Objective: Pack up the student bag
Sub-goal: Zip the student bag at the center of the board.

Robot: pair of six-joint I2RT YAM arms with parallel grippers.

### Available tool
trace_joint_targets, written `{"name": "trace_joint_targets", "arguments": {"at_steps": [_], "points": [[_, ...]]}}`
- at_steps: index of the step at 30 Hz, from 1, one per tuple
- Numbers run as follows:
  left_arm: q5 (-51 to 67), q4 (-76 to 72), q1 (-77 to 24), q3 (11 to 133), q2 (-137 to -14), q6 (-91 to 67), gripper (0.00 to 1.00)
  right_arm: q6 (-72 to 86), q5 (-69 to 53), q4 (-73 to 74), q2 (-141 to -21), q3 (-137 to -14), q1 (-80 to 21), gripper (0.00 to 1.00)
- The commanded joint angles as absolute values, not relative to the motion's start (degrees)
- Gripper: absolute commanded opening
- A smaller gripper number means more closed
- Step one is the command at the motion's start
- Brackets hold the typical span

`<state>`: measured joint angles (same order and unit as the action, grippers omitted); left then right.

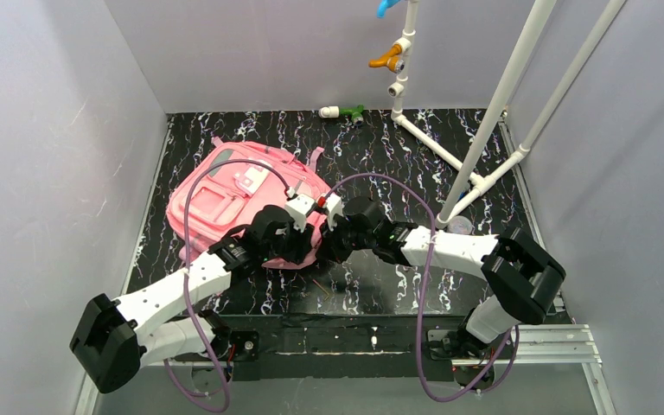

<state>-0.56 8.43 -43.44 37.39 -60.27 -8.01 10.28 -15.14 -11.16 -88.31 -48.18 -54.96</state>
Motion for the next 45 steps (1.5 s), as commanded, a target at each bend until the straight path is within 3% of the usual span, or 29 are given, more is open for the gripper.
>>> {"name": "trace_joint_targets", "arguments": {"at_steps": [1,5,11,18,23,24,27,30,40,43,45], "points": [[-7.98,14.88,-44.62,39.31,-62.06,-4.95,0.24,8.79,-14.53,-10.36,-83.81,-51.37,-54.98,0.01],[-13.19,23.31,-44.56,39.58,-58.59,-4.06,0.01,4.21,-8.19,-3.95,-81.78,-49.76,-52.07,0.01],[-15.17,26.16,-44.58,38.49,-47.96,-1.79,0.00,1.04,-8.54,-0.38,-80.92,-46.80,-41.12,0.01],[-20.15,33.93,-44.56,43.59,-46.92,5.46,0.00,-1.97,-5.67,3.67,-82.52,-49.69,-37.02,0.01],[-21.32,39.53,-44.48,46.37,-43.05,7.44,0.00,-1.88,-18.32,2.75,-82.84,-51.75,-37.96,0.01],[-18.96,40.01,-44.54,47.01,-42.16,7.24,0.06,-1.51,-20.87,0.76,-81.78,-51.02,-38.93,0.01],[-9.12,38.47,-44.55,48.61,-42.00,3.52,0.43,-0.52,-23.15,-1.48,-80.42,-50.56,-40.96,0.01],[-2.95,30.58,-44.59,47.20,-43.89,0.54,0.61,1.13,-26.16,-2.26,-80.45,-51.41,-41.83,0.01],[-1.94,10.15,-44.83,43.25,-57.61,-1.88,0.65,1.58,-28.41,-0.09,-80.21,-55.70,-42.98,0.01],[-5.50,12.47,-44.84,42.79,-60.57,-0.56,0.58,1.66,-28.06,-0.09,-79.62,-56.25,-43.07,0.01],[-5.76,15.06,-44.82,42.55,-60.42,-0.27,0.41,2.07,-27.27,-0.09,-79.46,-56.69,-43.20,0.01]]}}
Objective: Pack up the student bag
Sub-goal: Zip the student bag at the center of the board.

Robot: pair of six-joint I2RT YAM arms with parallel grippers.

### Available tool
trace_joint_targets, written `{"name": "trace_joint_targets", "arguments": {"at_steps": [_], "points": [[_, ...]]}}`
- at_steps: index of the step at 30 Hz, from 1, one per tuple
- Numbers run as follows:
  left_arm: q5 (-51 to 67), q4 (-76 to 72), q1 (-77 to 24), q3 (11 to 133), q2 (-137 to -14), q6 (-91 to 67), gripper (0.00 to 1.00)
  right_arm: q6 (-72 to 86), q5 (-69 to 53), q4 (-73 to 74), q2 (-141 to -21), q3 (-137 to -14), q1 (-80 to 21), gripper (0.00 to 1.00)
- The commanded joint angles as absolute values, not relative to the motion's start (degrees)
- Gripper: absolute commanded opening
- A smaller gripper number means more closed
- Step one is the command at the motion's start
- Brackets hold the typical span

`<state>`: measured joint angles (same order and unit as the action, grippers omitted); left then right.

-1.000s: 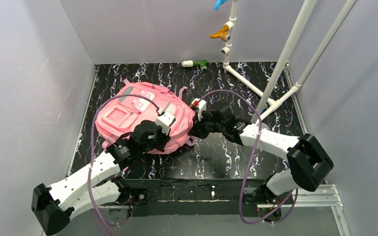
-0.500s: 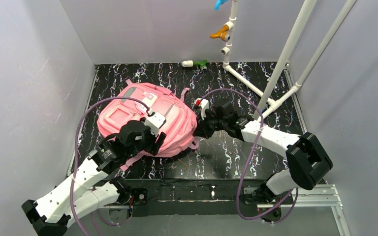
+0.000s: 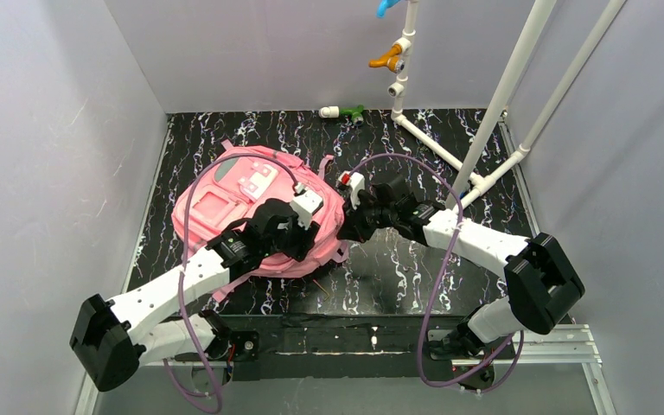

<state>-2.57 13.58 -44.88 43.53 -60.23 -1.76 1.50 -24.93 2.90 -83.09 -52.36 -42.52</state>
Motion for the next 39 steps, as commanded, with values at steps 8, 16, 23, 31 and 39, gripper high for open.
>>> {"name": "trace_joint_targets", "arguments": {"at_steps": [8,16,23,31,39], "points": [[-13.57,28.09,-44.87,45.43,-50.27,6.94,0.00,-4.62,-19.39,11.43,-81.59,-61.01,-43.35,0.01],[-31.38,42.51,-44.89,50.85,-34.50,11.86,0.00,-8.33,-6.27,10.24,-87.47,-61.25,-37.68,0.01],[-20.28,41.97,-44.90,47.70,-27.56,12.92,0.00,-6.79,-21.23,8.35,-90.79,-62.76,-38.27,0.01],[-3.96,32.75,-44.90,49.16,-37.42,7.70,0.52,-4.42,-26.89,6.75,-86.84,-61.52,-42.42,0.01],[5.50,5.16,-45.25,42.76,-52.76,0.44,0.69,-2.56,-24.84,8.61,-82.91,-62.23,-47.11,0.01]]}}
